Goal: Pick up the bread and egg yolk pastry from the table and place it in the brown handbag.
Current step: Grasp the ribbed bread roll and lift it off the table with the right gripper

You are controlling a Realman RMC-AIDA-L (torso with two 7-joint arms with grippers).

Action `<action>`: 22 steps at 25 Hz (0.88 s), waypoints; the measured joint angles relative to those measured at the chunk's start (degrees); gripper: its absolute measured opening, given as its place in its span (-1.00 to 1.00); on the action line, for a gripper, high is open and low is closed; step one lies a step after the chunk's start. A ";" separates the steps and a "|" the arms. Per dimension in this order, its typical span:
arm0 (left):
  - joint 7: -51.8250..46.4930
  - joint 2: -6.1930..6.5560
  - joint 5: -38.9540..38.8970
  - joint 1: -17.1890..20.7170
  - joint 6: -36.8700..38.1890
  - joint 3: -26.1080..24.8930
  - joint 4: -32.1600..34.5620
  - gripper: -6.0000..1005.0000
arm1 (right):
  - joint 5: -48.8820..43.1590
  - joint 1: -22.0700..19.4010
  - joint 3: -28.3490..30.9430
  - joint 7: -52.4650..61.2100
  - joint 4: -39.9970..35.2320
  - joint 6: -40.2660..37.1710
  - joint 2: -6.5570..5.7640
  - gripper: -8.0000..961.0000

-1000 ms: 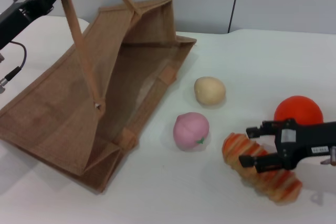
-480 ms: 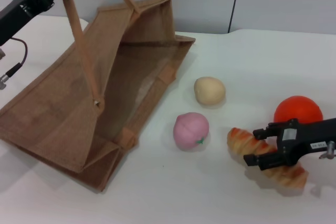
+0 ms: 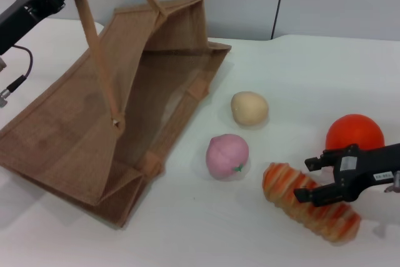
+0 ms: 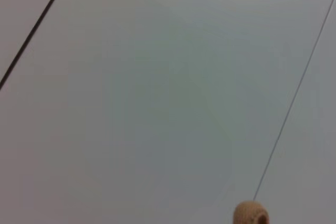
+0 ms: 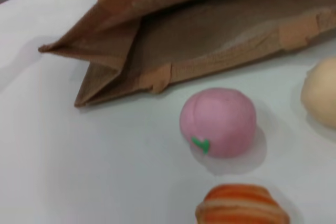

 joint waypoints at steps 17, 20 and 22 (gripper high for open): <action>-0.09 0.08 -0.16 0.02 0.07 -0.12 0.00 -0.75 | -0.44 -0.18 -8.02 3.65 0.17 5.08 0.21 0.61; -0.09 0.09 -0.16 0.03 0.08 -0.16 0.00 -0.75 | -0.42 -0.09 -8.28 3.66 0.23 5.14 0.24 0.60; -0.09 0.09 -0.16 0.03 0.08 -0.16 0.00 -0.75 | -0.39 0.03 -8.65 3.68 0.33 5.13 0.24 0.59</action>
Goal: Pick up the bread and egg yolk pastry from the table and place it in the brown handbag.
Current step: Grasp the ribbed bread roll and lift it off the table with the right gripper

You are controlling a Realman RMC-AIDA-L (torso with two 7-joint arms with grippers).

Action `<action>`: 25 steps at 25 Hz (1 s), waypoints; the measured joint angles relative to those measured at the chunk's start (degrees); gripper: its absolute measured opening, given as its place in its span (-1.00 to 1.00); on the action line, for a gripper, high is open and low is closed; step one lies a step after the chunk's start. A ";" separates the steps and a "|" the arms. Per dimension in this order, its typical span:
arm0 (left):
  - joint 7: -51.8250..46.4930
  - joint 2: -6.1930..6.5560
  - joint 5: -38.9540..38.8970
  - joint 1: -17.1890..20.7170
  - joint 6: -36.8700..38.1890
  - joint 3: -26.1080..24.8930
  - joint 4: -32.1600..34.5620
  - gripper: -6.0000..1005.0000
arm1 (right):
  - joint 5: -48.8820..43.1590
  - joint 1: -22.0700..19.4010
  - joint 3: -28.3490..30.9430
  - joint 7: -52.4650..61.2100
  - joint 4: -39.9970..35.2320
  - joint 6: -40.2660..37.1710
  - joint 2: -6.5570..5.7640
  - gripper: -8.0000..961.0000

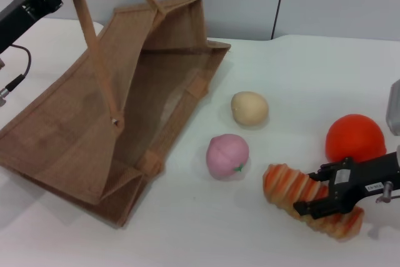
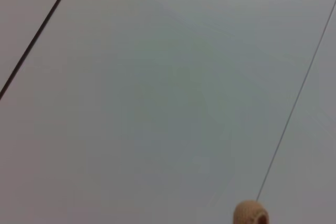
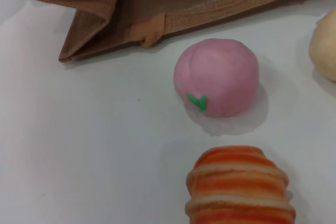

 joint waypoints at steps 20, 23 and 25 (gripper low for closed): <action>0.09 0.00 0.12 -0.11 0.69 0.00 0.00 -0.75 | 0.10 0.50 -0.93 0.06 0.21 -2.96 -0.20 0.32; 0.09 0.00 0.13 -0.11 0.70 0.00 0.00 -0.75 | 0.11 0.50 -0.98 -0.27 0.21 -3.44 -0.31 0.27; 0.09 0.00 0.13 -0.14 0.70 0.00 0.00 -0.75 | 0.12 0.50 -0.98 -0.39 0.20 -3.70 -0.36 0.23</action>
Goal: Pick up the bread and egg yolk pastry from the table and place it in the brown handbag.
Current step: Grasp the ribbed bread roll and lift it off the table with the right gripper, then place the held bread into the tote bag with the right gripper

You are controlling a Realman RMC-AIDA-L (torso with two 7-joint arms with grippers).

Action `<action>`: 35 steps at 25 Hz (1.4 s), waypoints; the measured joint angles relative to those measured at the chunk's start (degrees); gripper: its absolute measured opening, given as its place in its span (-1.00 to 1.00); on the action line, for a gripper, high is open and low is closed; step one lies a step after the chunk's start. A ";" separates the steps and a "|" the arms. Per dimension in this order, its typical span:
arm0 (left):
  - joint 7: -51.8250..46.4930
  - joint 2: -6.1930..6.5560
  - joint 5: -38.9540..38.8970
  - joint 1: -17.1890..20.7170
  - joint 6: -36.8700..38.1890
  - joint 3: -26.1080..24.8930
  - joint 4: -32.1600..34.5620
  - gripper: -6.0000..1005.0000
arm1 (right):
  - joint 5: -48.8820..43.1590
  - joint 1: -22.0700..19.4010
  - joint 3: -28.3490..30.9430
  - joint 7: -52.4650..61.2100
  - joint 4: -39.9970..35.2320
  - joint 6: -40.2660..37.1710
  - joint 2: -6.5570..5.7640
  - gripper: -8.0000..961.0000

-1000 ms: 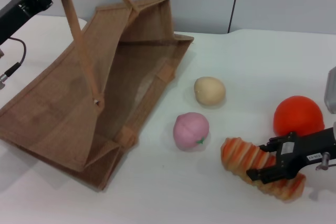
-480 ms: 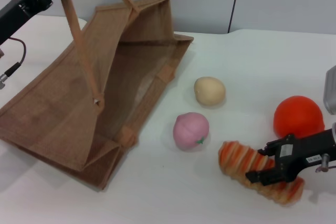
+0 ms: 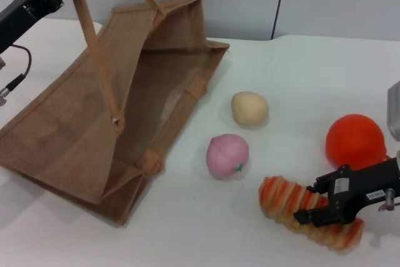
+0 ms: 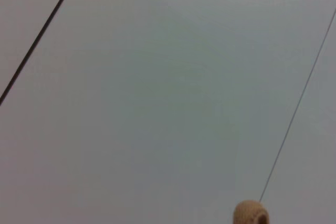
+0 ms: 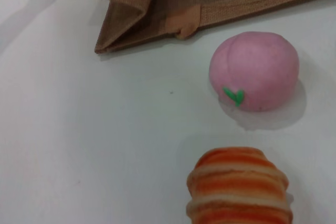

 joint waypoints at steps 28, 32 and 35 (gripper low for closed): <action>-1.40 -0.26 2.13 -2.43 -4.52 1.01 0.00 -0.73 | 7.50 1.20 0.09 -3.09 -5.86 -4.92 -0.36 -0.12; -2.82 -0.25 3.79 -3.76 -6.09 1.06 0.10 -0.72 | 9.42 3.20 -0.21 -3.25 -7.10 -4.12 -0.24 -0.14; -4.29 -0.11 5.37 -4.80 -7.73 1.06 0.30 -0.72 | 10.42 5.34 -0.82 -3.41 -7.20 -2.69 -0.19 -0.15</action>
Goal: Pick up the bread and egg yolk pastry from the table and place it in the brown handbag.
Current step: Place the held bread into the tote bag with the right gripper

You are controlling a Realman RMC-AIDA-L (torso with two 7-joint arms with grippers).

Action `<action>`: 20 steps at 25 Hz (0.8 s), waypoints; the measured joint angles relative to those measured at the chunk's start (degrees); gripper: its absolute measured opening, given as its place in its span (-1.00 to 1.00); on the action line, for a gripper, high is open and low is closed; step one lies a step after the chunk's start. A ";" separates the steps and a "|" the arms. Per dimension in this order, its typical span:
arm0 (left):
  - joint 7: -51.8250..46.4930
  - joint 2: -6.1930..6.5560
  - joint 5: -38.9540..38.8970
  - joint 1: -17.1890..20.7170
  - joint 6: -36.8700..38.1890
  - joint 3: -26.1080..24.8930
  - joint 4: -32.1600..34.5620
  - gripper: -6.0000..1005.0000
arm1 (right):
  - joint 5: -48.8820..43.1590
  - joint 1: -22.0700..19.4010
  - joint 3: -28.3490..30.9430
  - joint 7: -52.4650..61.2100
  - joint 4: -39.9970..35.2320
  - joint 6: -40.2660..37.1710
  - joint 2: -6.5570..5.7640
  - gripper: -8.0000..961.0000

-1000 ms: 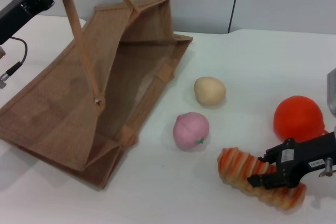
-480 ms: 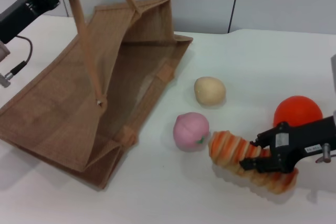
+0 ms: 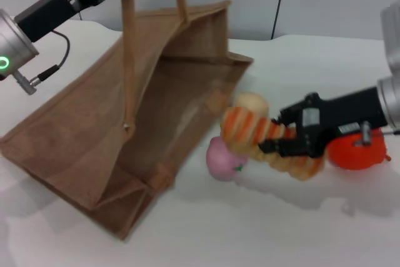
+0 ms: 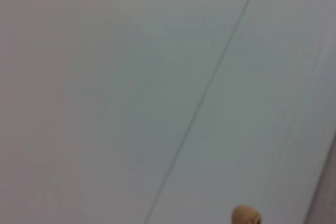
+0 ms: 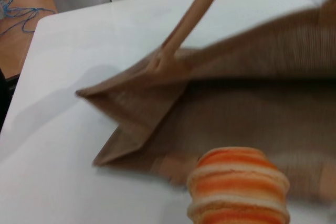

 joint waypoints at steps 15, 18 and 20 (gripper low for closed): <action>-2.34 0.10 1.50 -1.98 -2.73 0.00 0.23 -0.71 | 6.35 5.70 -28.53 12.60 -1.42 25.20 0.36 -0.21; -2.39 0.11 2.70 -2.88 -2.73 -0.01 0.05 -0.70 | 7.28 5.90 -35.66 14.95 -3.27 29.39 0.37 -0.21; -2.43 0.01 3.51 -3.35 -2.56 -0.01 -0.06 -0.70 | 7.50 5.92 -40.54 16.56 -5.41 32.44 0.37 -0.21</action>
